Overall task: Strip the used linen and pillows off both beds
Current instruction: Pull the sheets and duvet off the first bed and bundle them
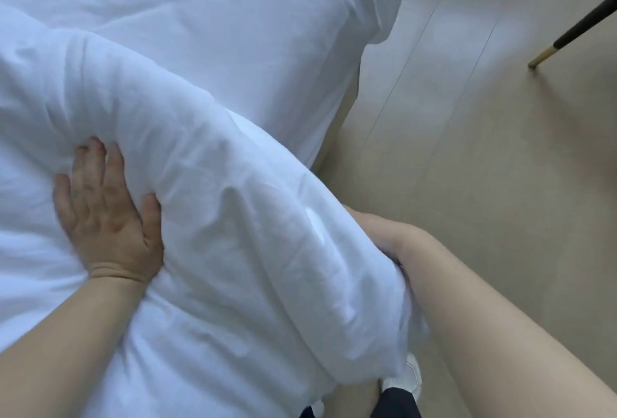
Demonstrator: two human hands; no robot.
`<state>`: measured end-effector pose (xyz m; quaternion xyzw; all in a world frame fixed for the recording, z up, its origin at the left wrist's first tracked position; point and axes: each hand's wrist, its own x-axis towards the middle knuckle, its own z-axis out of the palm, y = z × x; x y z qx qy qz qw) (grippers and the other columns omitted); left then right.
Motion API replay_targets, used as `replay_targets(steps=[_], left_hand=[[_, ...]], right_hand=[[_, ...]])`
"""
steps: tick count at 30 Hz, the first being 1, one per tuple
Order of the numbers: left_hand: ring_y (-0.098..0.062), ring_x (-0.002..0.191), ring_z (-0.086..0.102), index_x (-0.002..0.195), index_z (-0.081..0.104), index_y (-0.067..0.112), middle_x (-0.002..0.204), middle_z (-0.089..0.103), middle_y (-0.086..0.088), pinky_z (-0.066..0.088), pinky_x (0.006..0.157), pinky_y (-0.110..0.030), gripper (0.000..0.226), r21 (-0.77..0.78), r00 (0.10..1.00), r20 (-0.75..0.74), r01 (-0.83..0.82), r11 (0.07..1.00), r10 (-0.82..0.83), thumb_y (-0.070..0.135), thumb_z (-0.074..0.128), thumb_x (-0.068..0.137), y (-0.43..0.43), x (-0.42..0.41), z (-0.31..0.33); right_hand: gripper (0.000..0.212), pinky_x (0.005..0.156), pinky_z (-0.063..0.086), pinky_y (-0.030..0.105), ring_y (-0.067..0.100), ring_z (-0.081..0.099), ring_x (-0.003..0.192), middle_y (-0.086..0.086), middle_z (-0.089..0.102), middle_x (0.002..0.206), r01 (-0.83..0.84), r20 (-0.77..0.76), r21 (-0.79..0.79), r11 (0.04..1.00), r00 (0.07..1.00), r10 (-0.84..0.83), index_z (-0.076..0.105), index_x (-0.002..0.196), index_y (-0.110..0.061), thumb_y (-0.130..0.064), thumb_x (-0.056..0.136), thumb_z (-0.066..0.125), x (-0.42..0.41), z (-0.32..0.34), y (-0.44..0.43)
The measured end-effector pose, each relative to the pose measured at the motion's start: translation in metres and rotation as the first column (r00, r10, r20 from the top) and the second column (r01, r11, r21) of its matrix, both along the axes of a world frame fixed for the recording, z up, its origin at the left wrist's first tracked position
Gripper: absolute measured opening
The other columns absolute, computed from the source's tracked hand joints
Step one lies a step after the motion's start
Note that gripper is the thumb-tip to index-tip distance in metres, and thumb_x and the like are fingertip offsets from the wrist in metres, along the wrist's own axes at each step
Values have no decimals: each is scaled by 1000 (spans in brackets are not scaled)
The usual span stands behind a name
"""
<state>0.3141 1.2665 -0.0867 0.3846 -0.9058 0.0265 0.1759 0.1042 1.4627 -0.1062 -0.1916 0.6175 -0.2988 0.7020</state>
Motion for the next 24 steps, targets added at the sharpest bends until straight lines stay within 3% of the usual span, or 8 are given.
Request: replay_targets(steps=[5, 8, 11, 13, 15, 19, 21, 24], left_hand=[[-34, 138, 21, 141, 23, -7, 148, 23, -16, 18, 107, -66, 71, 178, 995, -98, 3, 984, 14, 43, 27, 91, 23, -10, 27], [-11, 138, 22, 132, 33, 2, 143, 26, 3, 10, 113, -57, 62, 57, 875, -193, 462, 885, -444, 50, 31, 93, 68, -55, 68], [-13, 134, 32, 134, 38, 17, 139, 46, -1, -2, 113, -35, 79, 259, 643, 251, 676, 690, -724, 68, 41, 74, 107, -110, 92], [-11, 138, 26, 142, 29, 23, 142, 40, 5, -10, 114, -39, 93, 441, 362, 679, 493, 750, -638, 73, 48, 66, 115, -129, 92], [-9, 131, 36, 135, 38, 27, 132, 47, 9, 0, 116, -40, 75, 470, 208, 779, 431, 770, -592, 63, 55, 71, 114, -130, 87], [-16, 49, 61, 56, 63, 17, 52, 58, 4, 39, 78, -26, 21, 387, 264, 576, 746, 542, -774, 21, 77, 41, 113, -111, 87], [-18, 41, 56, 48, 58, 15, 44, 54, 2, 30, 65, -25, 2, 360, 324, 494, 768, 529, -806, 13, 59, 49, 109, -95, 85], [-20, 44, 56, 50, 56, 14, 48, 54, 2, 33, 67, -27, 23, 268, 396, 422, 805, 529, -816, 12, 35, 60, 106, -74, 82]], right_hand=[[25, 56, 39, 22, 8, 48, 58, -3, 54, 68, 242, 96, -3, 970, 966, -240, 58, 66, -21, -30, 89, 57, 21, -1, 45], [34, 46, 29, 16, 2, 35, 45, -4, 41, 58, 510, -41, -116, 852, 855, -517, 48, 57, -18, -15, 90, 56, 42, 3, 57], [32, 47, 27, 14, 1, 32, 47, -9, 40, 53, 698, -132, -270, 663, 655, -744, 45, 54, -17, -18, 81, 61, 54, 13, 67], [24, 51, 28, 12, 1, 38, 50, -13, 44, 46, 652, -215, -375, 659, 630, -746, 46, 52, -21, -26, 73, 57, 58, 25, 76], [29, 58, 33, 10, -2, 43, 60, -17, 50, 50, 550, -300, -435, 713, 658, -691, 46, 52, -26, -22, 78, 59, 61, 37, 84], [29, 55, 34, 8, -2, 43, 57, -13, 50, 61, 735, -131, -284, 615, 606, -785, 52, 63, -20, -7, 89, 53, 55, 44, 92], [13, 61, 40, 19, 7, 48, 65, -3, 51, 77, 848, -10, -13, 530, 530, -848, 55, 88, -14, -20, 94, 45, 42, 36, 89], [48, 67, 45, 29, 17, 55, 76, 4, 54, 90, 714, 133, 284, 640, 631, -764, 44, 125, -14, -49, 93, 39, 26, 35, 70]])
